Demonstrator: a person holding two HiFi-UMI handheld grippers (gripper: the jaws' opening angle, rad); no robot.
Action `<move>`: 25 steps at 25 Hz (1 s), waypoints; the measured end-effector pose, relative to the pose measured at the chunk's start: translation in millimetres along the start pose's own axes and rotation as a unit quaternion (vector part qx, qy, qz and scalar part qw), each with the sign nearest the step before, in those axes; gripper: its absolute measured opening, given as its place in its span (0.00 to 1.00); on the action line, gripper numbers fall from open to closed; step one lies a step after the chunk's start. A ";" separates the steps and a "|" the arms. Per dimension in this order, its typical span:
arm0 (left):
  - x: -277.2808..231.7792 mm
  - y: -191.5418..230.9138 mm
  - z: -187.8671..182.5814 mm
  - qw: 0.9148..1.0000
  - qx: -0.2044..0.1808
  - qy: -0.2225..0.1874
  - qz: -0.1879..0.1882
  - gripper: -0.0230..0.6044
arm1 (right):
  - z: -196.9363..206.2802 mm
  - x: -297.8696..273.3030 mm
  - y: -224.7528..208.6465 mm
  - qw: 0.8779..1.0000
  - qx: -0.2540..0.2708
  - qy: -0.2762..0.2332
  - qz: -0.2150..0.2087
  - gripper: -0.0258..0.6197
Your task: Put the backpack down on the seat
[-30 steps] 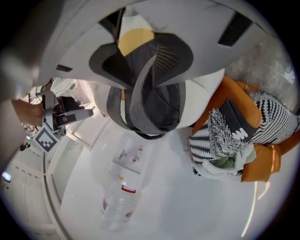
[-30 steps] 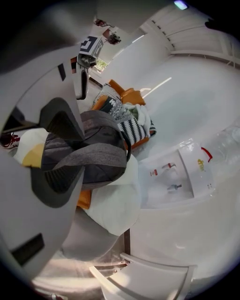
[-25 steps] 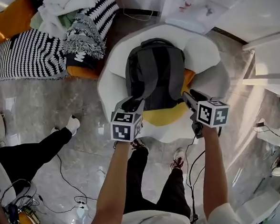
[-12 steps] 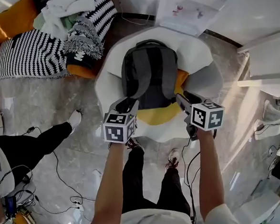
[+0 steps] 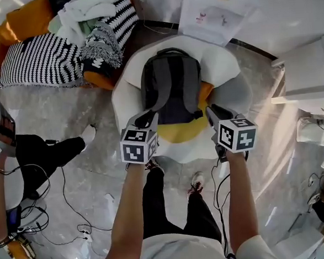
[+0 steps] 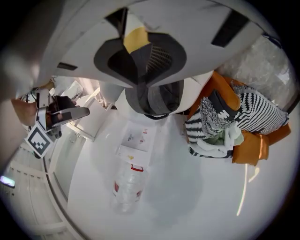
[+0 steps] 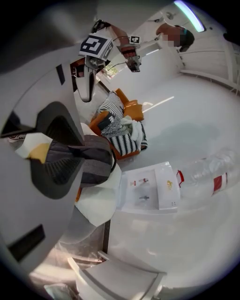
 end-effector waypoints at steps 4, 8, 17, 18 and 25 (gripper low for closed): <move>13.1 -13.4 -3.7 1.000 0.002 -0.011 -0.011 0.14 | 0.5 15.7 0.2 1.000 0.008 -0.005 -0.004 0.16; 29.5 -28.2 -7.5 0.999 -0.006 -0.027 -0.023 0.12 | 0.9 31.0 4.0 1.000 0.014 -0.014 -0.011 0.12; 68.5 -67.3 -0.4 0.997 -0.017 -0.059 -0.045 0.06 | 8.2 78.5 7.2 0.998 0.026 -0.046 -0.019 0.05; 71.6 -73.5 0.8 0.997 -0.018 -0.063 -0.045 0.06 | 9.7 84.7 6.2 0.998 0.028 -0.050 -0.021 0.05; 95.3 -117.5 11.4 0.994 -0.034 -0.085 -0.053 0.06 | 23.3 126.6 0.4 0.995 0.027 -0.081 -0.049 0.05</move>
Point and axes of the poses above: the fingertips, and each gripper's own axes: x backward along the fingers, y to its left, z out of its underside, the point moved 7 cm from there along x, backward along the fingers, and after that the axes turned 11 degrees about z, right-handed, at the moved point
